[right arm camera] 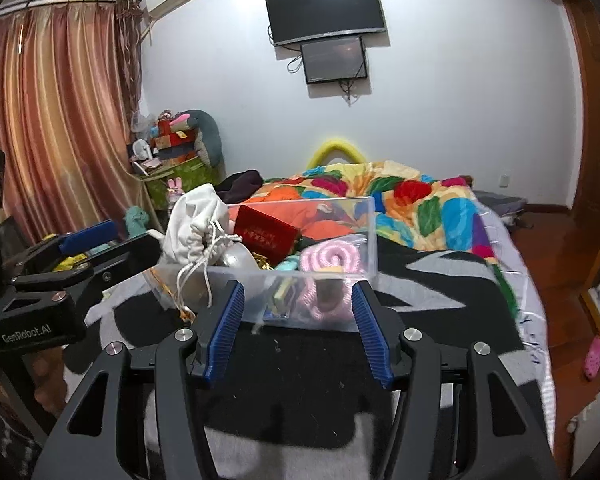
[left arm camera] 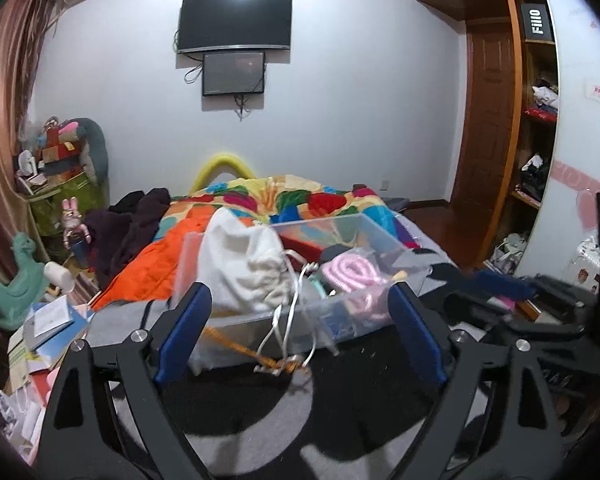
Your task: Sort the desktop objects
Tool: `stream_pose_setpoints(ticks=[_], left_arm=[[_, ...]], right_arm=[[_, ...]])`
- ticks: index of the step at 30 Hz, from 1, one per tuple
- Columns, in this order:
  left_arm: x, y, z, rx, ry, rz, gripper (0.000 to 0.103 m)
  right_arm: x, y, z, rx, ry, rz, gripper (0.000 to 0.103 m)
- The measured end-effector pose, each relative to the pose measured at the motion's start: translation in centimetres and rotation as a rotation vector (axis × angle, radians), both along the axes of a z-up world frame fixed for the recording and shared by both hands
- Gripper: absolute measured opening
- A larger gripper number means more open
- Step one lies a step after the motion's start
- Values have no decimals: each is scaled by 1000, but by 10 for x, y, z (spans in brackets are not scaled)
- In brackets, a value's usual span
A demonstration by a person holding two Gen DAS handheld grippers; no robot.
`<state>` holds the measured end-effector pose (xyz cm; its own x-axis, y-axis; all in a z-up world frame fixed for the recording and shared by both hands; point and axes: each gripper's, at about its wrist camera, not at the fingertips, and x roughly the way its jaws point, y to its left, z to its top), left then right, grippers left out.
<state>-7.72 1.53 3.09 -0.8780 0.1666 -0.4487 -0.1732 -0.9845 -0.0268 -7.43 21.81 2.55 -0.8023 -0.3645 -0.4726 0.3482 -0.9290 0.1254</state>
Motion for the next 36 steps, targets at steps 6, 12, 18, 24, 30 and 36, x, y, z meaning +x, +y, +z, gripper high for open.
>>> stream_pose_setpoints(ticks=[6,12,18,24,30,36], left_arm=[[20,-8,-6,7,-20,11,91],[44,1,-15,3,-29,7,91],[61,5,-20,43,-31,27,91],[70,7,-25,22,-36,60,91],[70,2,-28,62,-53,59,91],[70,1,-29,87,-55,55,91]], right_arm=[[19,9,3,-9,4,-32,72],[42,12,5,6,24,-48,79],[56,14,10,-11,27,-40,80],[67,11,15,3,49,-42,80],[69,9,17,0,53,-35,81],[67,7,13,0,38,-31,81]])
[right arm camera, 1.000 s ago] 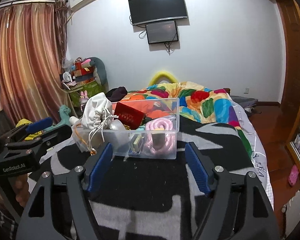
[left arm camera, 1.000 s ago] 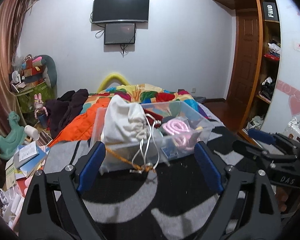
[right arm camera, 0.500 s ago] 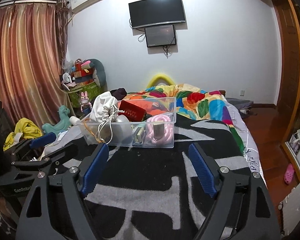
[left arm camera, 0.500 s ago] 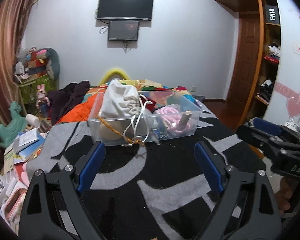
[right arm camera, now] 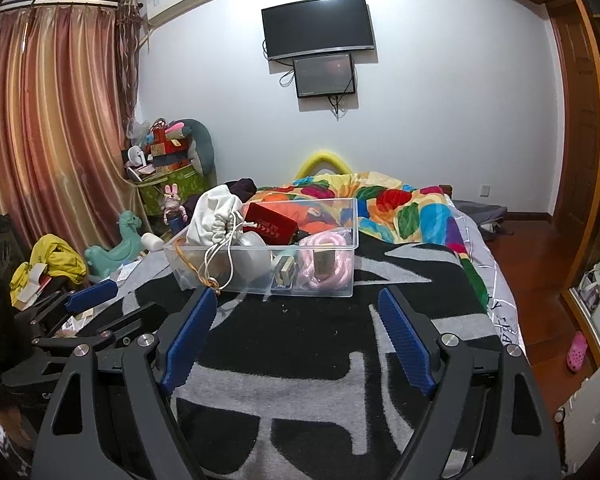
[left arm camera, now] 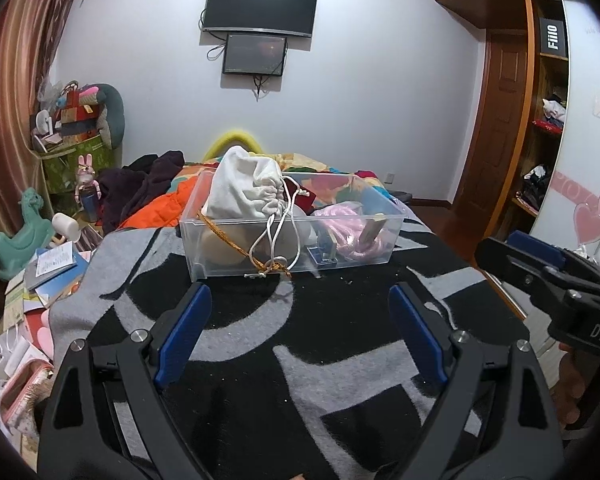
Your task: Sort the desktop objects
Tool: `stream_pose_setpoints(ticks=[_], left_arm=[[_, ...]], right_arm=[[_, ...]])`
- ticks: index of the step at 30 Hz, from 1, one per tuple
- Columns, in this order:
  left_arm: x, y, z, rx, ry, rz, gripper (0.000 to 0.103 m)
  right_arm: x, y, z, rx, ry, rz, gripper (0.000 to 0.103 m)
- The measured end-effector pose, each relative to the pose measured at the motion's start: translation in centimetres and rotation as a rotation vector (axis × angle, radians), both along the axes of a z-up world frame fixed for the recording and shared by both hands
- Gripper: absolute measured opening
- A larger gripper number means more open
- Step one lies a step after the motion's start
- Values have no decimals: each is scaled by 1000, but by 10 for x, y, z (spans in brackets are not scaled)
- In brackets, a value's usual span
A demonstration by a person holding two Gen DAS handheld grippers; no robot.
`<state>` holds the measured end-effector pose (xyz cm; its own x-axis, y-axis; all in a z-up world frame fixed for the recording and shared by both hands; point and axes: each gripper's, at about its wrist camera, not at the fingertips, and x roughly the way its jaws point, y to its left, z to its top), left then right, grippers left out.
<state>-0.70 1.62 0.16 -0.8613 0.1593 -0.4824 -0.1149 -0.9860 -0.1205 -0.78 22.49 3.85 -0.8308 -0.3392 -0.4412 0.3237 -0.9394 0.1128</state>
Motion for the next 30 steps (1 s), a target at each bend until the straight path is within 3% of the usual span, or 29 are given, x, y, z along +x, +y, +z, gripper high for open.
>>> stream_pose_setpoints(ticks=[6,9,30], left_arm=[[3,5,1,-20,6,3,91],[4,5,1,8,9,-24,91],[5,-1,2,4,37,24,92]], right_arm=[[0,-2,-3,4,-5,7,81],[1,-2,-4,2,-8,11,81],[-1,-1,-9,2,-26,5,81]])
